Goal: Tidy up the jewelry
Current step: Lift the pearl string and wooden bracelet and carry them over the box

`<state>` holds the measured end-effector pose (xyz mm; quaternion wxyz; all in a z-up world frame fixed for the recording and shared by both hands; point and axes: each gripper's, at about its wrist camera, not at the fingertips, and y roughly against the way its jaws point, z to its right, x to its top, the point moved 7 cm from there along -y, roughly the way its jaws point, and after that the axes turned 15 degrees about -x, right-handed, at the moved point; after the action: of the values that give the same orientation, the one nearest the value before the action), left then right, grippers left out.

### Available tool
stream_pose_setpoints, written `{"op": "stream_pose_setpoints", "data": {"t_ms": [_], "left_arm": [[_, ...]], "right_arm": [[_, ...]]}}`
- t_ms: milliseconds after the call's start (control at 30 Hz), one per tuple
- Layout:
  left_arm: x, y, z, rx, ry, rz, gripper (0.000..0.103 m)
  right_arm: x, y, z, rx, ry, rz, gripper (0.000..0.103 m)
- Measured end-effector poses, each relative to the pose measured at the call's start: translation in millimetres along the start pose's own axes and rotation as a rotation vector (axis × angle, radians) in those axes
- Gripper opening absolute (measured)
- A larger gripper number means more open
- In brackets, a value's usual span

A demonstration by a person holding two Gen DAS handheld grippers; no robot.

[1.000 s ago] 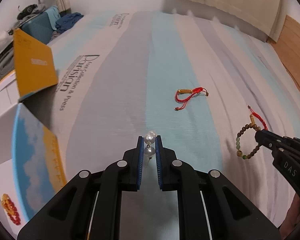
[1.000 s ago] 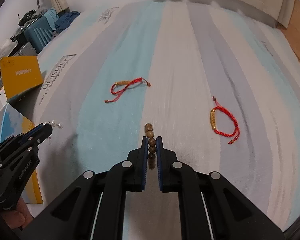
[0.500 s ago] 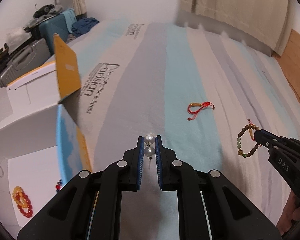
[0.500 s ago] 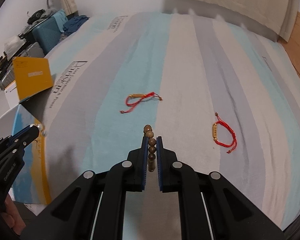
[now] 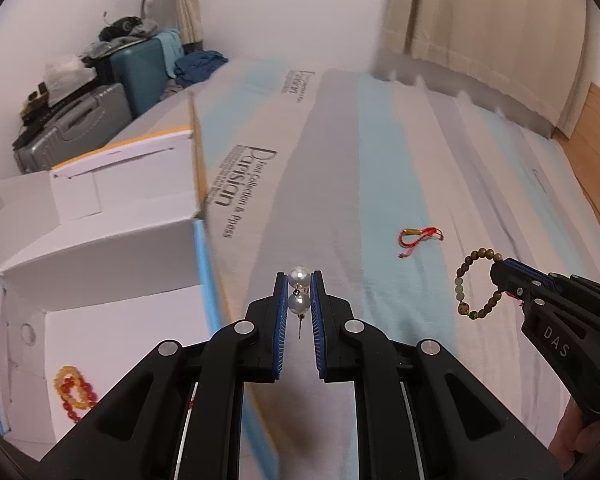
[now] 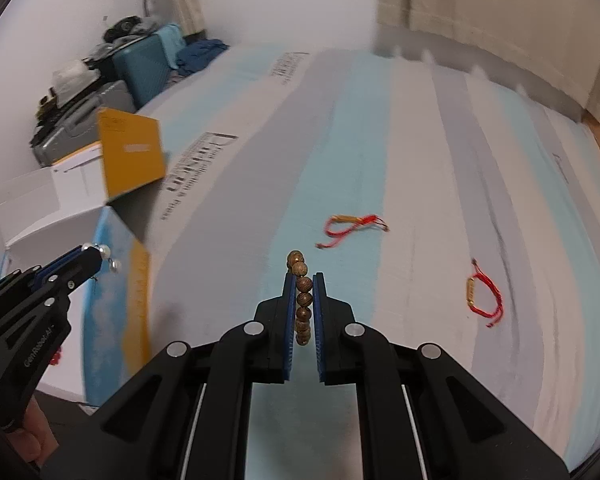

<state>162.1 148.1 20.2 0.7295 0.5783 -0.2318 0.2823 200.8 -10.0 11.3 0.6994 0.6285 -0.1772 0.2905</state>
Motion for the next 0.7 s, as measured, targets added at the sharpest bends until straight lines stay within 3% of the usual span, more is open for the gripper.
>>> {"op": "stream_pose_setpoints", "data": {"t_ms": [700], "left_arm": [[-13,88,-90,0.093,0.102,0.099,0.011]], "right_arm": [[5,80,-132,0.148,0.145,0.148,0.007]]}}
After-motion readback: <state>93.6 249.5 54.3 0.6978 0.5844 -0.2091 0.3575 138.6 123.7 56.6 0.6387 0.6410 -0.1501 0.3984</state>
